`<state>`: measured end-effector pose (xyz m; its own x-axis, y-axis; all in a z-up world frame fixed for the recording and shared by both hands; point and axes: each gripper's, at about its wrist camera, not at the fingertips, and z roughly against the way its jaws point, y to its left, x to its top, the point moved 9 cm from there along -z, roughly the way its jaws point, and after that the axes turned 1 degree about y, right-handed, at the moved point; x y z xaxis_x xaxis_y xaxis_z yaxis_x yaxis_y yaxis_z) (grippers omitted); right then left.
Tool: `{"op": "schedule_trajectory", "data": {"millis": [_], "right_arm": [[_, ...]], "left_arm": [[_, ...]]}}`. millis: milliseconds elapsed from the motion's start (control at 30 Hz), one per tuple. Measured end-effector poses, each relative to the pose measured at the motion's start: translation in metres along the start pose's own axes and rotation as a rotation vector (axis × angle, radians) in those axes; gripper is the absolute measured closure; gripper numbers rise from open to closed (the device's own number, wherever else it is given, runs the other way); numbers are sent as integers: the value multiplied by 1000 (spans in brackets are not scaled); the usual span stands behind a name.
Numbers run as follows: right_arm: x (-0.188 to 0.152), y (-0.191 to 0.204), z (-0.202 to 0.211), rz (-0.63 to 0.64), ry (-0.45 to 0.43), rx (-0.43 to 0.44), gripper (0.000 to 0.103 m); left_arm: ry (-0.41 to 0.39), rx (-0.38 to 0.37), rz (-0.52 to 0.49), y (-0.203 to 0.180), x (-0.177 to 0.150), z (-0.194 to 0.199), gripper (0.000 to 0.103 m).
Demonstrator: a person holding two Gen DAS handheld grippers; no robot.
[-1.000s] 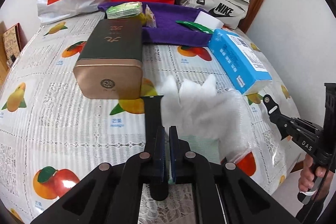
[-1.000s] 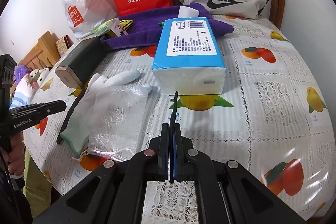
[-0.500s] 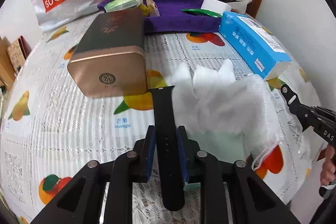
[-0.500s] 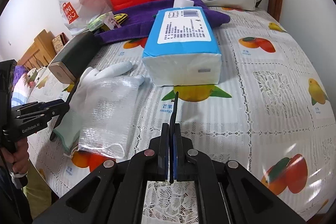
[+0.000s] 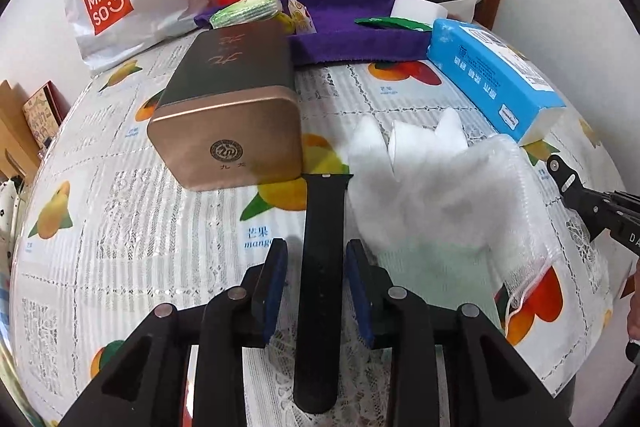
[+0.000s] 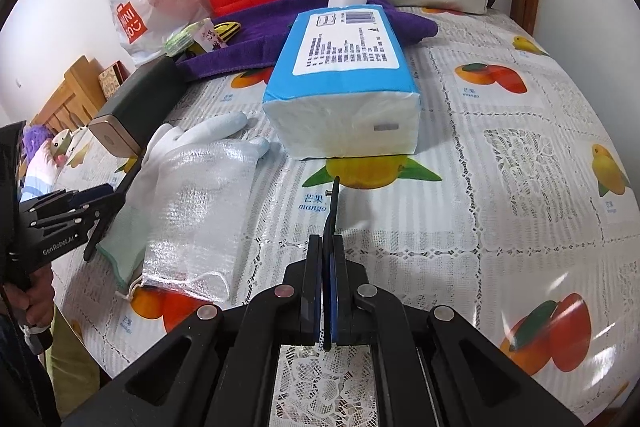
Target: Organize soft objects
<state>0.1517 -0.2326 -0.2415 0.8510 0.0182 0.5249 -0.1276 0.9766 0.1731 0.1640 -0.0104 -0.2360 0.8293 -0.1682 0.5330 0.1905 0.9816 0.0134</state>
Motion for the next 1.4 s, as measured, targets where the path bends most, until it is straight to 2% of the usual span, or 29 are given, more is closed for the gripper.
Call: {"op": "schedule_trajectory", "data": {"millis": [33, 267, 533, 800, 867, 933, 967, 1067, 1167, 1267, 1300, 1400], "right_arm": [[0, 0, 0, 0, -1, 1, 100], [7, 5, 14, 16, -29, -2, 100], [23, 12, 30, 42, -73, 5, 101], [11, 4, 22, 30, -15, -2, 98], [4, 7, 20, 29, 0, 39, 90], [-7, 12, 16, 47, 16, 47, 67], [-11, 14, 15, 58, 21, 42, 65], [-21, 20, 7, 69, 34, 41, 65], [-24, 21, 2, 94, 3, -25, 66], [-23, 27, -1, 169, -40, -101, 72], [-23, 29, -1, 173, -42, -86, 82], [-20, 26, -1, 154, -30, -67, 82]], "left_arm": [[-2, -6, -8, -1, 1, 0, 83], [9, -73, 63, 3, 2, 7, 83], [-22, -91, 75, 5, 6, 31, 83], [-37, -98, 65, 0, 9, 45, 83], [-35, -100, 63, -1, 7, 45, 83], [-32, -101, 64, -1, 7, 45, 83], [-31, -103, 66, -1, 7, 45, 83], [-29, -102, 67, -2, 6, 44, 83], [-26, -101, 73, 0, 6, 43, 83], [-31, -104, 80, 1, 7, 45, 83], [-32, -105, 82, 1, 7, 45, 83], [-38, -108, 79, -1, 9, 48, 83]]}}
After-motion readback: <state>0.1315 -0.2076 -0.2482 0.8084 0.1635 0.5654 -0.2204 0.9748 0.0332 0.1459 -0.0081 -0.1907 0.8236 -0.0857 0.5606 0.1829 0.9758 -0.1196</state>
